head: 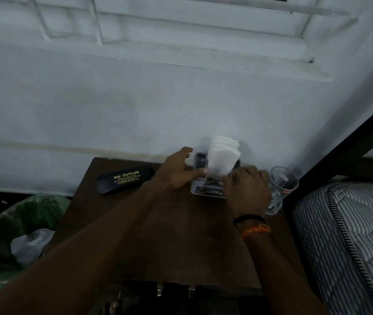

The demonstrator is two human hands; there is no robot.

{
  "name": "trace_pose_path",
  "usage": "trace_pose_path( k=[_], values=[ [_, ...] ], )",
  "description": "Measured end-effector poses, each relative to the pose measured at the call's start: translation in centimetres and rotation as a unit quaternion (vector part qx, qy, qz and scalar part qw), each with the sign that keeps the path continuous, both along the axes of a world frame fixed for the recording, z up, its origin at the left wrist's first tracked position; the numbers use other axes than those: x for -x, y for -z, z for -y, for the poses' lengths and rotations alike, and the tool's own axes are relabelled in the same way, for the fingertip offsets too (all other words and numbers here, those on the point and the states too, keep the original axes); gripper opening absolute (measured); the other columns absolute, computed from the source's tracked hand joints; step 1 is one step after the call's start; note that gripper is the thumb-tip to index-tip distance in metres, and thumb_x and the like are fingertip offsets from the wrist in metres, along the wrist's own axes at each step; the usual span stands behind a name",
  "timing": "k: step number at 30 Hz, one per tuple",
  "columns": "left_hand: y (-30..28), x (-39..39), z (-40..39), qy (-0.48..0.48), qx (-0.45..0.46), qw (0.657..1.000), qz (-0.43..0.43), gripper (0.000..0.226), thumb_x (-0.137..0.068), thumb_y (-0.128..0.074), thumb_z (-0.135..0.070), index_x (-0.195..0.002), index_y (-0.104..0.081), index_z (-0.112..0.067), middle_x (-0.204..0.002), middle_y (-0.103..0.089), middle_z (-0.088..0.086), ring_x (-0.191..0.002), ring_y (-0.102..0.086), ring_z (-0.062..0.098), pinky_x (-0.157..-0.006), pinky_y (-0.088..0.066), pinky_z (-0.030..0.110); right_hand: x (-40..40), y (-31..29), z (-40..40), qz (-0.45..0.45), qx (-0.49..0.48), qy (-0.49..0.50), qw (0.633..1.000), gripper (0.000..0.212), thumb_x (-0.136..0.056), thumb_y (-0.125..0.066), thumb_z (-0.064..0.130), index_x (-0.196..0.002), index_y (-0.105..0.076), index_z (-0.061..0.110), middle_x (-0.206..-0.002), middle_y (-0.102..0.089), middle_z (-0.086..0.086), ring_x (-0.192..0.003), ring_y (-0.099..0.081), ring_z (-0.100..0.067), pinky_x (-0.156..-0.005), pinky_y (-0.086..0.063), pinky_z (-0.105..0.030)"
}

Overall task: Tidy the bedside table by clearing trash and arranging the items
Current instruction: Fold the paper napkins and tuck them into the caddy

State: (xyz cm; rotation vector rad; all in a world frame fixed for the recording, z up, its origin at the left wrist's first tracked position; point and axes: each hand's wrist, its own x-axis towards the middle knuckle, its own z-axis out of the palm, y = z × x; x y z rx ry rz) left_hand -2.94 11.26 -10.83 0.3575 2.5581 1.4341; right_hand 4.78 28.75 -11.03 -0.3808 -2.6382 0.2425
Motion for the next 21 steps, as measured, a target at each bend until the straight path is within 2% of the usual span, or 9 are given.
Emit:
trace_pose_path(
  k=[3, 6, 9, 12, 14, 17, 21],
  values=[
    [0.0, 0.1, 4.2, -0.036, 0.034, 0.997, -0.054, 0.061, -0.081, -0.076, -0.026, -0.134, -0.049, -0.014, -0.131, -0.056, 0.006, -0.111, -0.057, 0.019, -0.091, -0.052, 0.033, -0.2, -0.5, 1.9, -0.058, 0.025, -0.093, 0.994, 0.011, -0.083, -0.069, 0.025, -0.079, -0.067, 0.015, -0.088, -0.063, -0.005, -0.081, -0.060, -0.025, -0.061, -0.048, -0.031],
    [0.9, 0.3, 9.6, -0.031, 0.147, 0.979, -0.139, 0.048, -0.082, -0.073, -0.016, -0.127, -0.055, -0.011, -0.123, -0.060, 0.010, -0.110, -0.058, 0.023, -0.094, -0.050, 0.040, 0.1, 0.0, 4.7, 0.002, 0.055, -0.196, 0.979, 0.008, -0.085, -0.066, 0.024, -0.082, -0.067, 0.017, -0.089, -0.063, -0.001, -0.075, -0.062, -0.021, -0.061, -0.052, -0.032],
    [1.5, 0.8, 13.7, -0.031, 0.248, 0.961, -0.118, 0.055, -0.079, -0.076, -0.026, -0.128, -0.054, -0.014, -0.126, -0.058, 0.010, -0.117, -0.053, 0.028, -0.098, -0.044, 0.040, 1.0, 0.8, 7.4, 0.080, 0.050, -0.261, 0.961, 0.010, -0.089, -0.062, 0.023, -0.091, -0.070, 0.017, -0.097, -0.063, 0.000, -0.082, -0.063, -0.020, -0.070, -0.053, -0.035],
    [2.0, 1.1, 16.1, -0.001, 0.326, 0.940, -0.095, 0.065, -0.073, -0.078, -0.042, -0.128, -0.055, -0.017, -0.122, -0.061, 0.009, -0.112, -0.057, 0.028, -0.094, -0.042, 0.039, 2.0, 1.7, 9.5, 0.134, 0.054, -0.264, 0.954, 0.021, -0.090, -0.061, 0.023, -0.107, -0.070, 0.015, -0.113, -0.061, -0.002, -0.096, -0.062, -0.021, -0.084, -0.052, -0.035],
    [2.6, 1.2, 17.1, 0.016, 0.342, 0.934, -0.098, 0.071, -0.066, -0.082, -0.048, -0.126, -0.057, -0.018, -0.119, -0.065, 0.008, -0.107, -0.060, 0.026, -0.092, -0.044, 0.036, 2.5, 2.3, 10.8, 0.165, 0.052, -0.246, 0.954, 0.030, -0.090, -0.061, 0.023, -0.118, -0.065, 0.013, -0.123, -0.057, -0.004, -0.104, -0.060, -0.024, -0.090, -0.051, -0.037],
    [3.3, 1.3, 17.7, 0.026, 0.324, 0.939, -0.111, 0.072, -0.060, -0.085, -0.045, -0.122, -0.059, -0.020, -0.119, -0.066, 0.005, -0.106, -0.061, 0.024, -0.089, -0.048, 0.037, 3.2, 2.9, 12.1, 0.198, 0.033, -0.215, 0.956, 0.037, -0.091, -0.060, 0.024, -0.126, -0.058, 0.012, -0.131, -0.051, -0.007, -0.108, -0.059, -0.028, -0.090, -0.050, -0.039],
    [3.7, 1.7, 18.2, 0.038, 0.306, 0.946, -0.103, 0.073, -0.061, -0.085, -0.039, -0.126, -0.057, -0.021, -0.120, -0.065, 0.004, -0.108, -0.060, 0.024, -0.091, -0.050, 0.039, 3.8, 3.6, 12.6, 0.221, 0.016, -0.186, 0.957, 0.036, -0.092, -0.059, 0.024, -0.126, -0.057, 0.011, -0.132, -0.049, -0.007, -0.108, -0.058, -0.029, -0.088, -0.049, -0.039]
  ],
)
